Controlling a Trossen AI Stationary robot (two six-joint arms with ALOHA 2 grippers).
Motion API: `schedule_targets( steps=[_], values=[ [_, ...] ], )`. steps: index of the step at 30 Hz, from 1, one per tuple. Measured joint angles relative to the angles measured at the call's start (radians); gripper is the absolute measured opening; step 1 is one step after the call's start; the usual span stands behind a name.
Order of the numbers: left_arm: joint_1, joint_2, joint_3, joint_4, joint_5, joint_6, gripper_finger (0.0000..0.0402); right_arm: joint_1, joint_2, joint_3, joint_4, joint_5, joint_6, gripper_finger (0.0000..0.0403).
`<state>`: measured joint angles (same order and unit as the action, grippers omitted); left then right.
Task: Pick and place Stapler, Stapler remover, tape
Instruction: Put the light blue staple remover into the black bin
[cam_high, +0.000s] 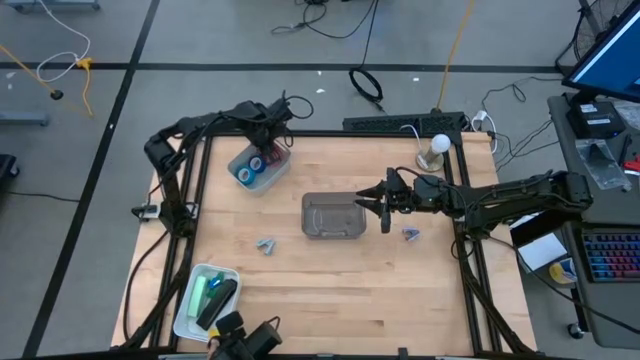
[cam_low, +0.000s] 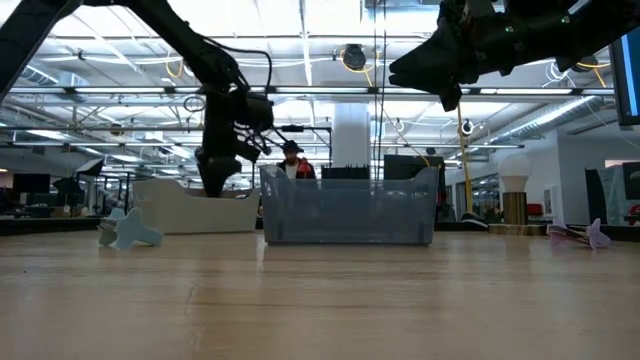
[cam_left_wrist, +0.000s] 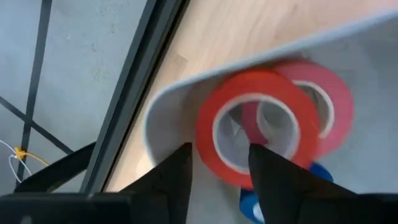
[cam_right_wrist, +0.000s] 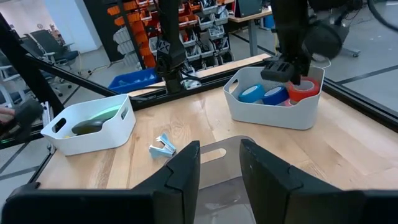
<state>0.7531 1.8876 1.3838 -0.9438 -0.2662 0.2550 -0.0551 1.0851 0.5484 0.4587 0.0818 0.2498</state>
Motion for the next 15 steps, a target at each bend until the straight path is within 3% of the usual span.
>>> schedule_targets(
  steps=[8, 15],
  values=[
    [-0.026, -0.162, 0.000, -0.052, 0.008, -0.103, 0.0168, 0.000, 0.000, 0.000, 0.000, -0.003, 0.000, 0.0106],
    [-0.139, -0.381, 0.000, -0.057, 0.266, -0.268, 0.0168, 0.000, 0.000, 0.000, 0.000, -0.004, 0.000, 0.0107]
  ],
)
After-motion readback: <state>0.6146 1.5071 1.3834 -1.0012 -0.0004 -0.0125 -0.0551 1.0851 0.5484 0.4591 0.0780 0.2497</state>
